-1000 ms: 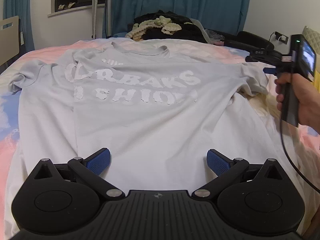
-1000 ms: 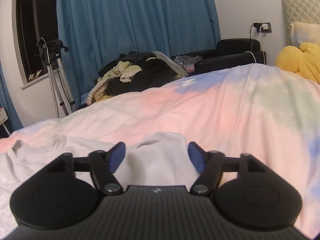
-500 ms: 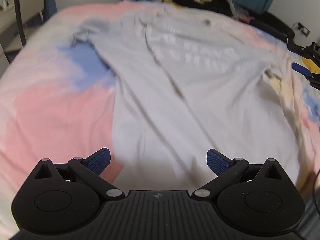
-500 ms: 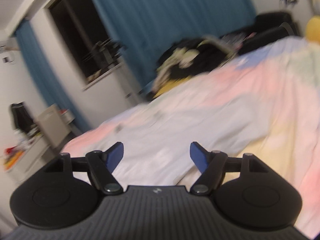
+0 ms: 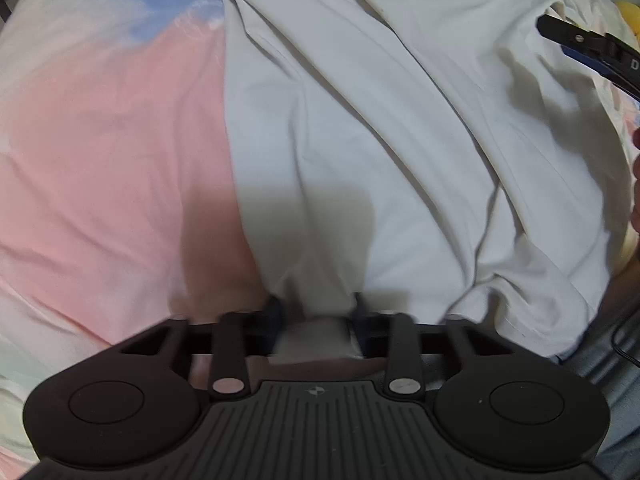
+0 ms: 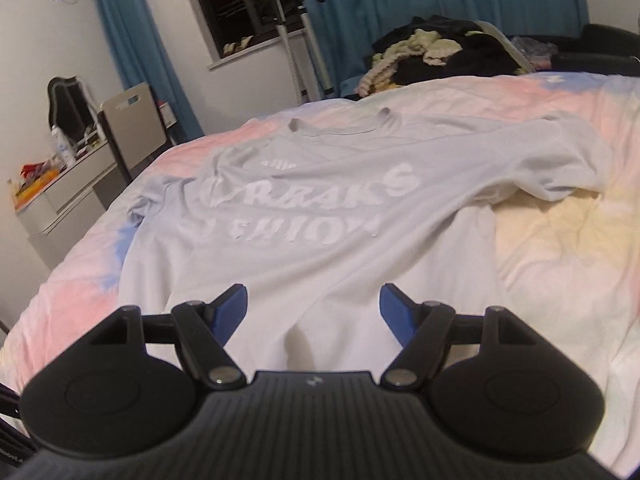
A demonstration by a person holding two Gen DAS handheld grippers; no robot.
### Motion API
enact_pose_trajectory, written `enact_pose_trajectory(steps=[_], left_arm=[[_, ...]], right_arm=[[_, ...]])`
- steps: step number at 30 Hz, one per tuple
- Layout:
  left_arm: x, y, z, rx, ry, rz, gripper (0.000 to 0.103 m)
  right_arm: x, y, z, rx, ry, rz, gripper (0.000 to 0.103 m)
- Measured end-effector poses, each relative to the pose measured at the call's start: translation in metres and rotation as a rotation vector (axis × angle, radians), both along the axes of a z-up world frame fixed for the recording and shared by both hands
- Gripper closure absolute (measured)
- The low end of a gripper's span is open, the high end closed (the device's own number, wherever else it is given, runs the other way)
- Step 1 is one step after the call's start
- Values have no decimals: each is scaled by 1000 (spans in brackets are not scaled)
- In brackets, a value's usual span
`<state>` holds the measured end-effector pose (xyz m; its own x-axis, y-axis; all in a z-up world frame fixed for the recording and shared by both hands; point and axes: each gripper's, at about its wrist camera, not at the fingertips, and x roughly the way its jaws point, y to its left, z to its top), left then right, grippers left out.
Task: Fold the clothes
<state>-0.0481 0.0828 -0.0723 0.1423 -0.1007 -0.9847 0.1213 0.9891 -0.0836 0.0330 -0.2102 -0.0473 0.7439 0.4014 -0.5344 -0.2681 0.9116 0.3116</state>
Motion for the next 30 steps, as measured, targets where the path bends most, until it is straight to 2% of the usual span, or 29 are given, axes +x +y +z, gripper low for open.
enact_pose_trajectory(steps=[4, 9, 12, 14, 15, 16, 18, 20, 23, 27, 30], left_arm=[[-13, 18, 21, -59, 5, 43, 96], [-34, 30, 36, -60, -16, 52, 96], [-32, 30, 45, -59, -44, 36, 93], [-28, 29, 49, -58, -67, 7, 81], [-27, 30, 52, -73, -85, 0, 62], [-25, 32, 56, -96, -110, -8, 37], [-24, 38, 69, -152, -170, -33, 21], [-18, 46, 83, -199, -218, -63, 21], [9, 67, 97, -245, -325, -40, 18], [85, 114, 93, -266, -420, 130, 17], [151, 152, 75, -268, -451, 286, 18]], right_arm=[[-4, 6, -3, -21, -2, 35, 29], [-1, 11, -10, -42, 18, 57, 29], [1, 17, -16, -60, 39, 75, 29], [0, 22, -20, -67, 52, 88, 29], [-1, 24, -22, -70, 56, 92, 29], [-2, 26, -23, -69, 58, 96, 29], [-2, 30, -23, -65, 57, 101, 29], [-1, 35, -24, -60, 53, 102, 29], [4, 45, -26, -48, 42, 88, 29], [19, 58, -31, -71, 3, 72, 29], [31, 65, -34, -77, -14, 87, 29]])
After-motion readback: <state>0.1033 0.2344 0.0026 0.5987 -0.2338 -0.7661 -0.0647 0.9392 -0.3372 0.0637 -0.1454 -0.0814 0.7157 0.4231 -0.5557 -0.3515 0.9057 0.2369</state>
